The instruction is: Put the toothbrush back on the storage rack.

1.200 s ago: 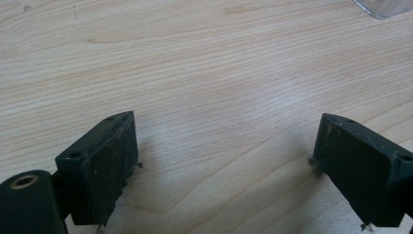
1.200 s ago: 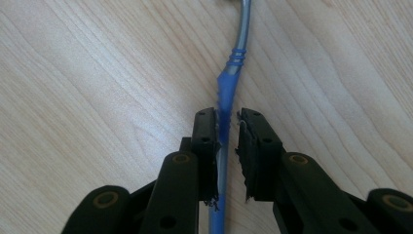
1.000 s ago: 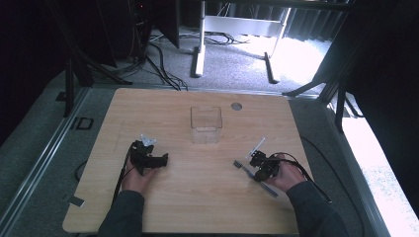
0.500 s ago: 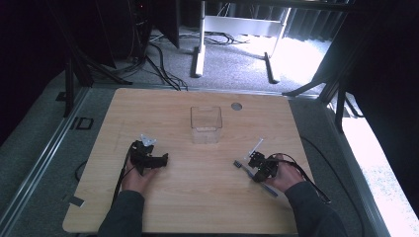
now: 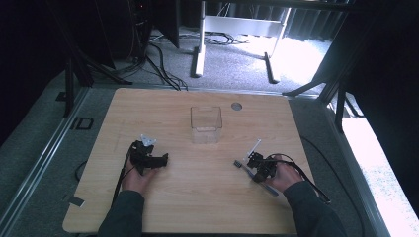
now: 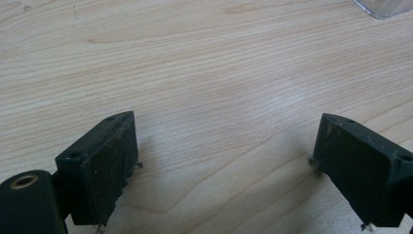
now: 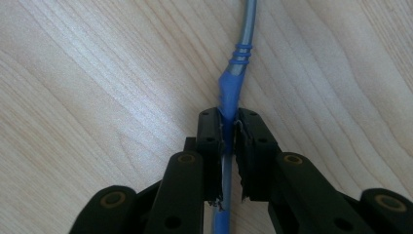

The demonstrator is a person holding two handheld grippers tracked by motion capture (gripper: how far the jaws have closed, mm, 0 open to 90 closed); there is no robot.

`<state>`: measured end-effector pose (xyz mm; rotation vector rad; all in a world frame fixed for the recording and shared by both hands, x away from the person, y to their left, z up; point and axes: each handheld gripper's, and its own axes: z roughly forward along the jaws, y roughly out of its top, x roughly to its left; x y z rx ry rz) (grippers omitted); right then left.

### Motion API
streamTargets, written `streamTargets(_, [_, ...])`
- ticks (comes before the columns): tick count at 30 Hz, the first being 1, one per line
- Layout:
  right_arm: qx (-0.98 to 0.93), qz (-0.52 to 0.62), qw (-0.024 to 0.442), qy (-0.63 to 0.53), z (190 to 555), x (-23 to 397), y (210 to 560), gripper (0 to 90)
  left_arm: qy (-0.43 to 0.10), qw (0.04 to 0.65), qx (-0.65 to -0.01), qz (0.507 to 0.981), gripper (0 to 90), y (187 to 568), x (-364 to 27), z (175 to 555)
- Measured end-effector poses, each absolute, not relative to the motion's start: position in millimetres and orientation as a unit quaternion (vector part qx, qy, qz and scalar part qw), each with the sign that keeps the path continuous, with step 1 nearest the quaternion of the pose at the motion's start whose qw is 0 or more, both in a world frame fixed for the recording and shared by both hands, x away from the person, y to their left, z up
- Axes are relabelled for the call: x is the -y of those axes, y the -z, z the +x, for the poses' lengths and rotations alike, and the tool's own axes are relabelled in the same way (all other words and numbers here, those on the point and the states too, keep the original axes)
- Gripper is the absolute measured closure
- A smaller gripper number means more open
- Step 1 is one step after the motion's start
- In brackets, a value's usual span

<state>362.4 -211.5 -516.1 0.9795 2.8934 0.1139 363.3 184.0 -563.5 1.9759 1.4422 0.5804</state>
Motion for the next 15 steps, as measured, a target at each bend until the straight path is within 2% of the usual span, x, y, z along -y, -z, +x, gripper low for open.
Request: streamTargets(15, [-0.942, 0.328, 0.034, -0.059, 360.8, 214.8, 512.1, 82.5, -0.220, 0.309, -0.546, 0.747, 9.6, 563.6, -184.0, 363.3])
